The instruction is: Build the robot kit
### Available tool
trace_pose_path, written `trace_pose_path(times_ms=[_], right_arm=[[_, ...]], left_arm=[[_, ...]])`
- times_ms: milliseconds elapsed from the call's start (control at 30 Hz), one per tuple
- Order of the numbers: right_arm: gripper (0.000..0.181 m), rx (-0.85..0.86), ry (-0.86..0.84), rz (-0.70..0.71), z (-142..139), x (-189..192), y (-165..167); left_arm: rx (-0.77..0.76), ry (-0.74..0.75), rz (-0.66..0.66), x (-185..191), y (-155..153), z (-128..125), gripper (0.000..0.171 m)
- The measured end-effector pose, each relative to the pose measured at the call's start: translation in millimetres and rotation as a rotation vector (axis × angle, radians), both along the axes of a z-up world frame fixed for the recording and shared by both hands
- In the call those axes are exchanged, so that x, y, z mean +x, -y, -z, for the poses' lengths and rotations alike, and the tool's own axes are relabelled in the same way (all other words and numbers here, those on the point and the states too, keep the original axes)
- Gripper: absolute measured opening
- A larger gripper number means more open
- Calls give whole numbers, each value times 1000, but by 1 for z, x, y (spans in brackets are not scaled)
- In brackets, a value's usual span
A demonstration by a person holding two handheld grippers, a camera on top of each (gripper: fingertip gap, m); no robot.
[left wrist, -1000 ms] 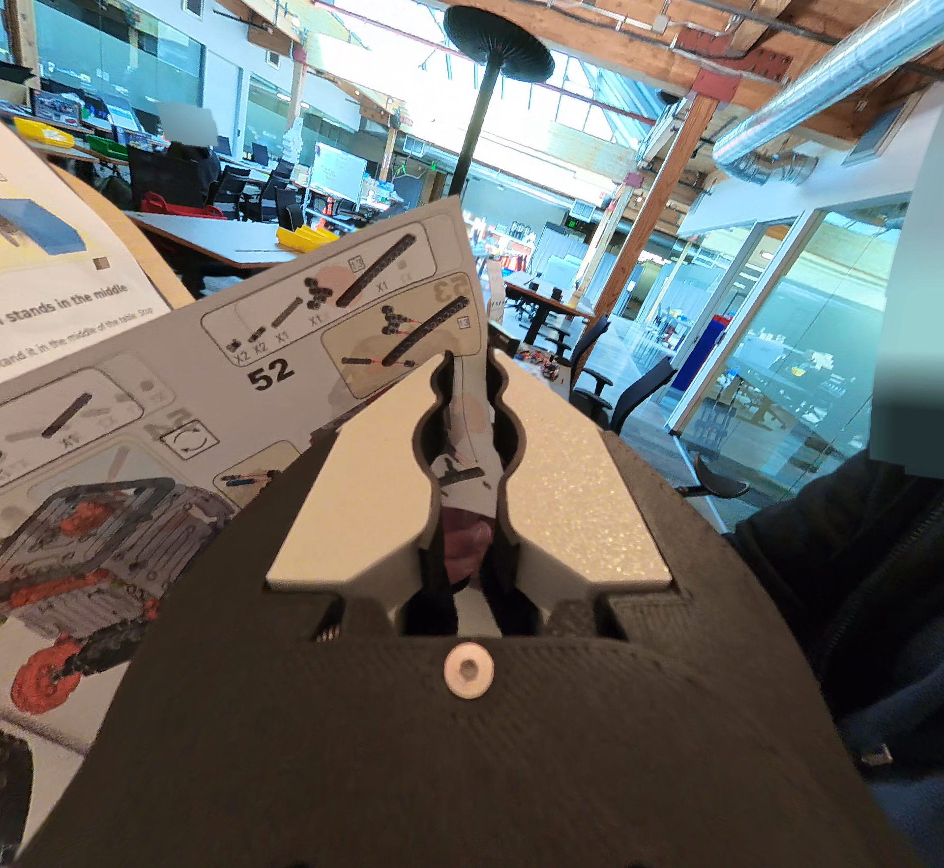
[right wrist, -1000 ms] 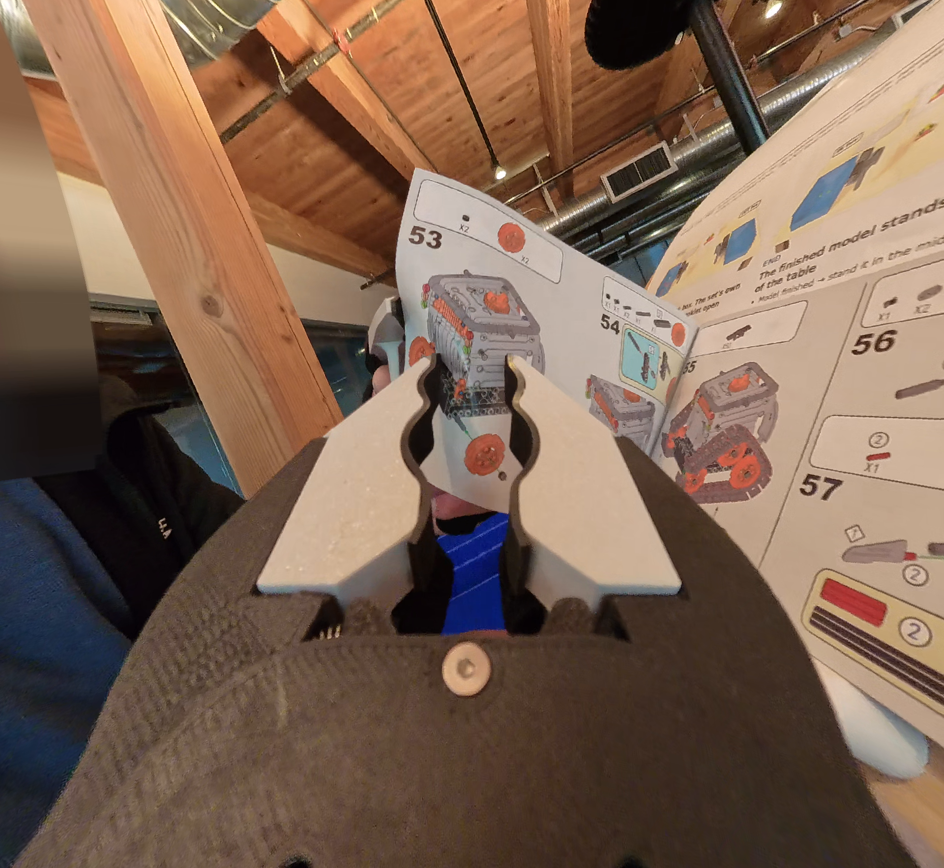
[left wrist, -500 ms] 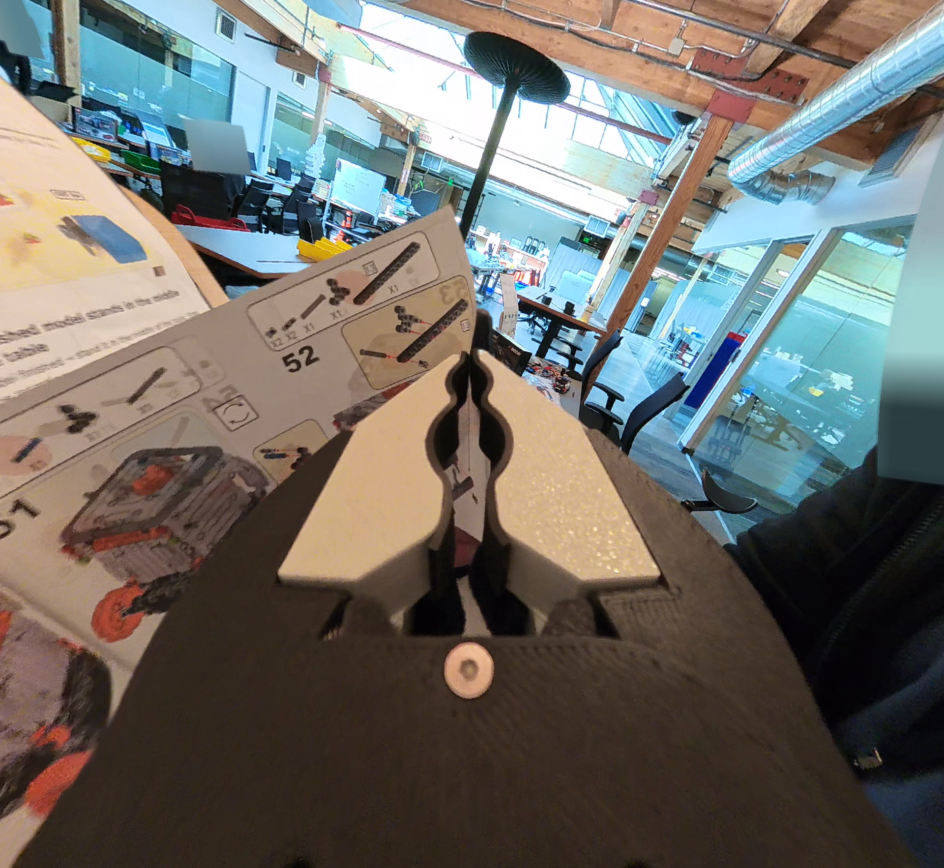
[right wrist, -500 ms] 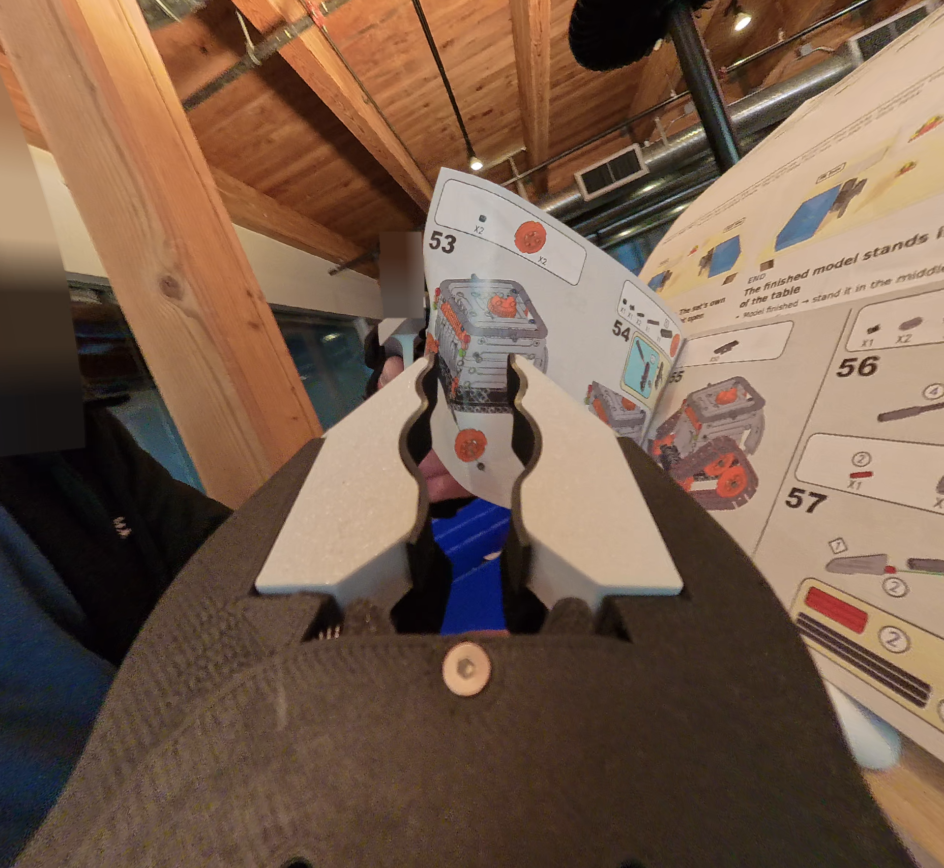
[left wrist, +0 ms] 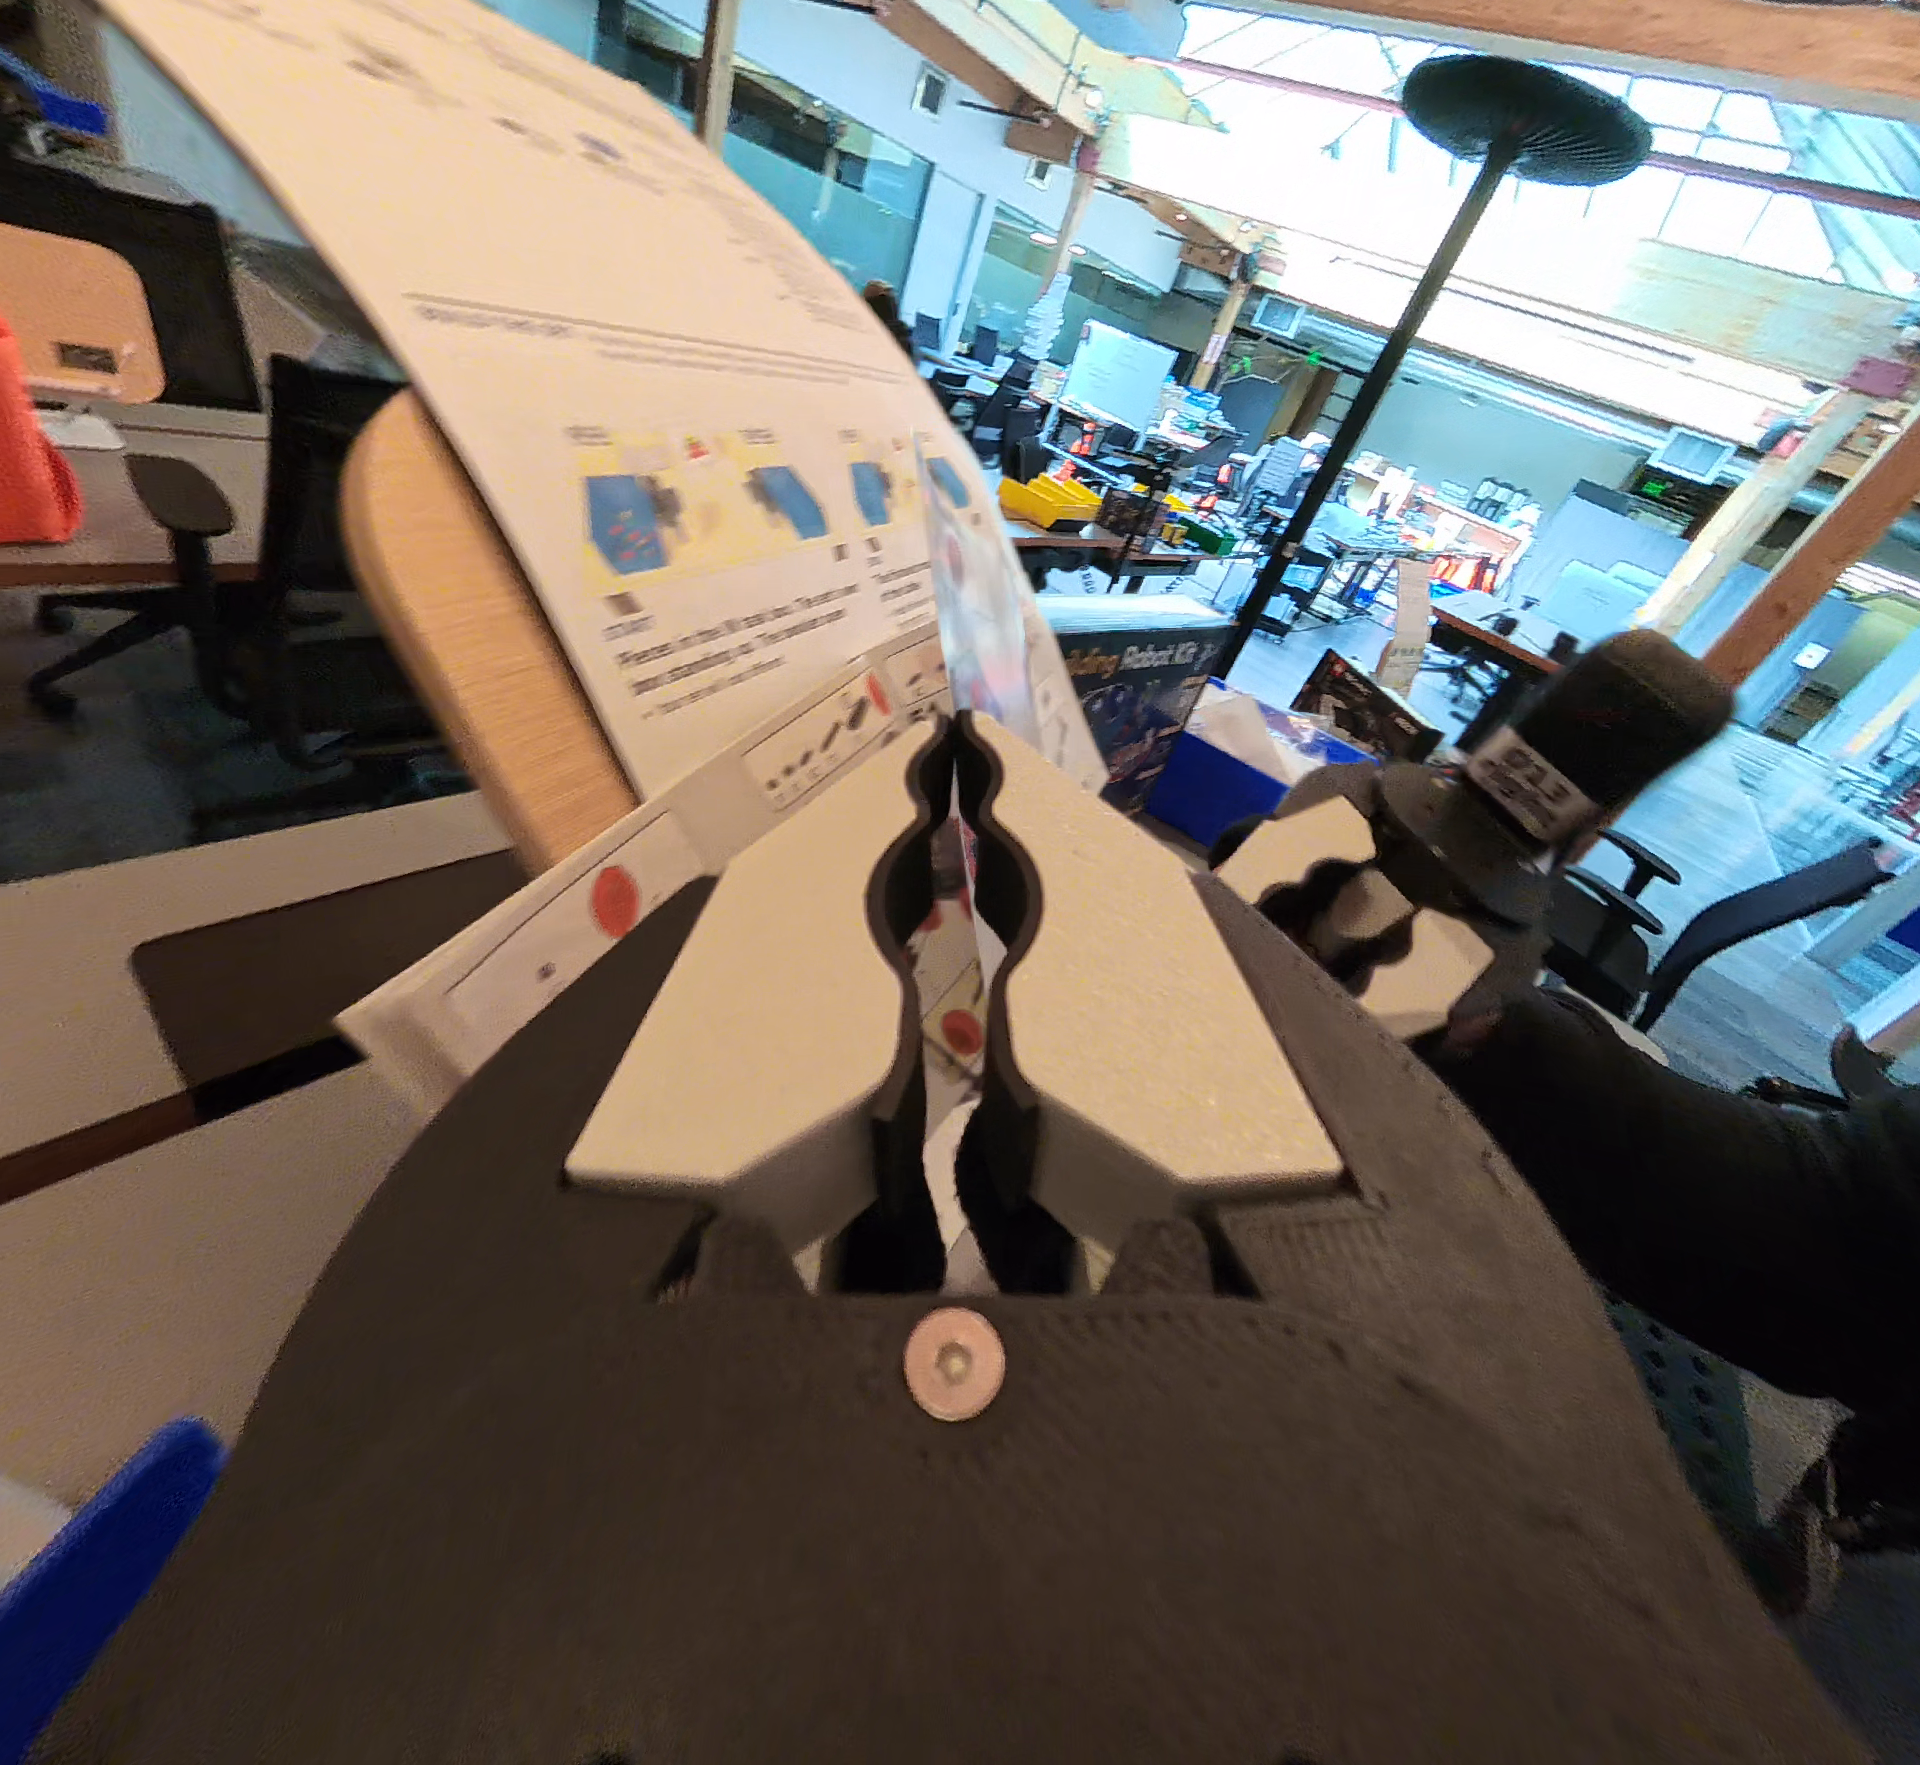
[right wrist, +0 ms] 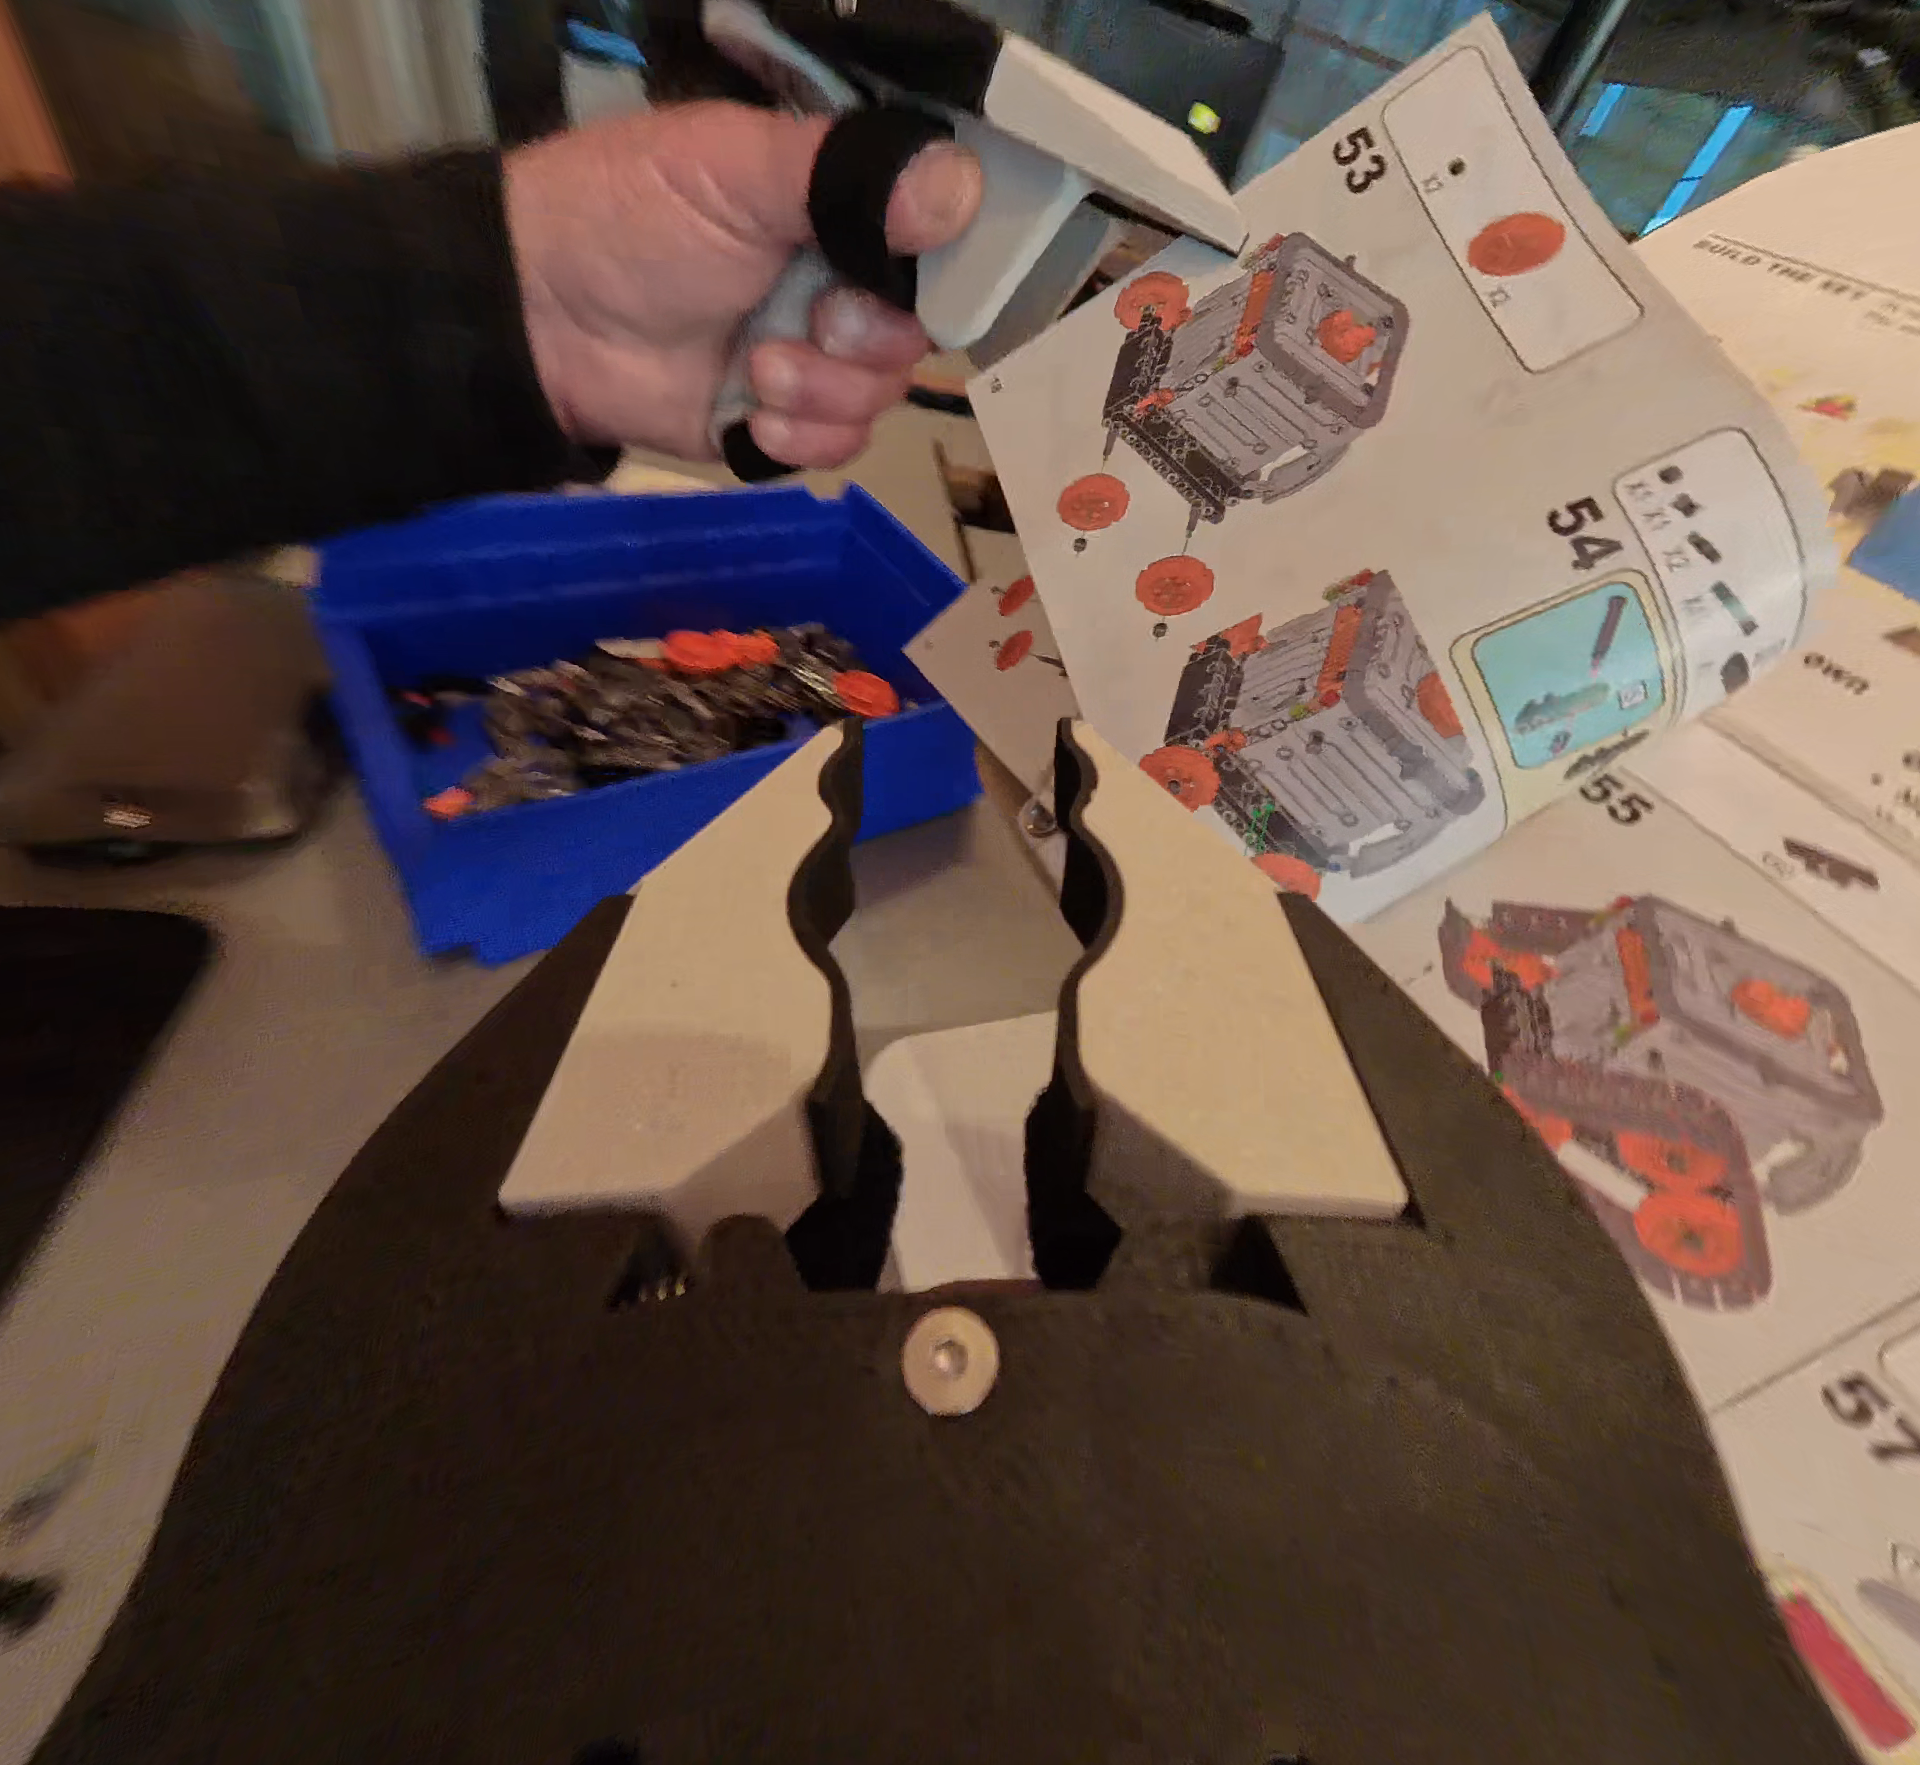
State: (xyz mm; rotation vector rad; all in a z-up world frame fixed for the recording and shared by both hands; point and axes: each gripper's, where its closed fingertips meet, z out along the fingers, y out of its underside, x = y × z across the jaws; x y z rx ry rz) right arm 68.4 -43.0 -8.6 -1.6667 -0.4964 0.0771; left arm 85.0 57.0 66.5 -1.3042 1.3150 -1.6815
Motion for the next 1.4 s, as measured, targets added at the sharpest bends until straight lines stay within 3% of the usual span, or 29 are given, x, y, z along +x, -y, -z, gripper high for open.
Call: trace_pose_path(times_ms=[233, 267, 400, 500, 600, 733, 933, 1133, 1400], right_arm=[[34, -104, 249, 214, 42, -2, -66], [24, -107, 272, 232, 44, -1, -71], [19, -112, 341, 299, 49, 0, -77], [29, -56, 339, 357, 38, 4, -73], [28, -51, 326, 401, 36, 12, -70], [28, -75, 304, 396, 42, 15, -73], [0, -102, 272, 355, 45, 11, -78], [0, -125, 282, 252, 49, 6, -78], [0, -85, 301, 147, 50, 3, -74]], left_arm=[[-36, -30, -25, 0, -23, 21, 0], [-36, -35, -27, 1, -25, 24, 0], [-49, -28, -13, 3, -28, 22, 0], [-48, -24, 4, 5, -28, 19, 0], [-53, -23, 20, 7, -29, 17, 0], [-60, -21, 30, 8, -30, 17, 0], [-57, -33, 47, 14, -27, 21, 0], [-56, -43, 30, 15, -31, 27, 0], [-46, -89, -31, 15, -40, 53, 0]])
